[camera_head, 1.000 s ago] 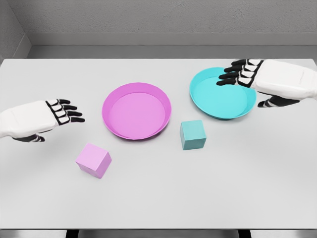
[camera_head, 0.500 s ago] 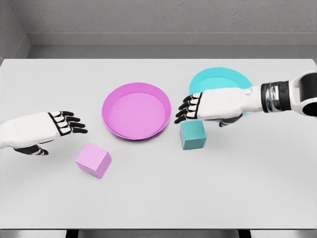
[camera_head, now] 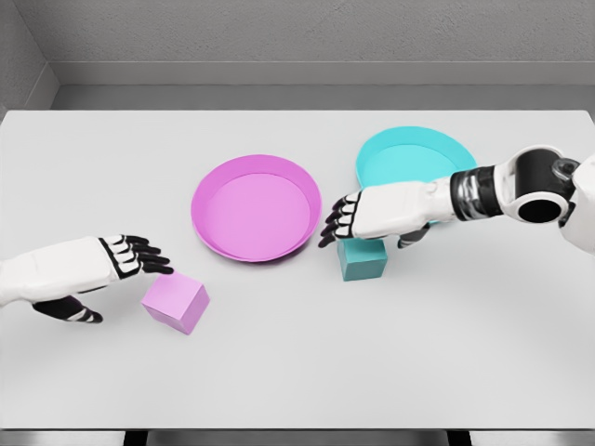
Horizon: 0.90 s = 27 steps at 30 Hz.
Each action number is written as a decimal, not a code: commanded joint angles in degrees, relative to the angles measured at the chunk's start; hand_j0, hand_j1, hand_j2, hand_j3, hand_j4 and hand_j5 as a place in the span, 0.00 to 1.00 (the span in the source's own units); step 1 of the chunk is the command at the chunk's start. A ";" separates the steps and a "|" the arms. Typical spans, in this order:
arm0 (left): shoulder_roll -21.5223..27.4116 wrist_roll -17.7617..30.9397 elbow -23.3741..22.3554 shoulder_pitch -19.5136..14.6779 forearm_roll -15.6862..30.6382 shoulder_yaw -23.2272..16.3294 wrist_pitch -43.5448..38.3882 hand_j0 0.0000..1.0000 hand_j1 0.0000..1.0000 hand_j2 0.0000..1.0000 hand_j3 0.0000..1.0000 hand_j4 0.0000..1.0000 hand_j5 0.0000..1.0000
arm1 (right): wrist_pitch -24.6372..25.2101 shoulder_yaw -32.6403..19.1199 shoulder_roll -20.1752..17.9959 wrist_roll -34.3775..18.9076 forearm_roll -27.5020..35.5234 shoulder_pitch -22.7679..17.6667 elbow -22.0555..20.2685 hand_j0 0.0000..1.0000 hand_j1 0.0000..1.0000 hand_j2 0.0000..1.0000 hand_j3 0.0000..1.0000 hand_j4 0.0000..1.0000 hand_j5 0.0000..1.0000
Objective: Place the blocks in the corresponding plates according to their colors
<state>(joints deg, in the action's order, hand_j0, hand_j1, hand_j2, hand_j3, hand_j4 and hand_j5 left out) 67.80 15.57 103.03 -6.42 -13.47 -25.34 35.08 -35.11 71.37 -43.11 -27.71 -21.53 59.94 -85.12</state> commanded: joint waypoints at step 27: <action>-7.15 0.07 0.07 -0.97 1.34 -0.06 -0.08 1.00 1.00 1.00 1.00 1.00 1.00 | 0.11 2.11 2.77 0.02 -4.48 -0.09 1.62 0.87 0.87 0.87 0.87 0.87 0.87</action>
<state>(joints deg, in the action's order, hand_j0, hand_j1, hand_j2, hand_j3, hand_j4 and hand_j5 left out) 61.26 15.66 103.09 -7.30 -12.42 -25.39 35.08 -35.11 73.48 -40.42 -27.75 -25.28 59.85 -83.46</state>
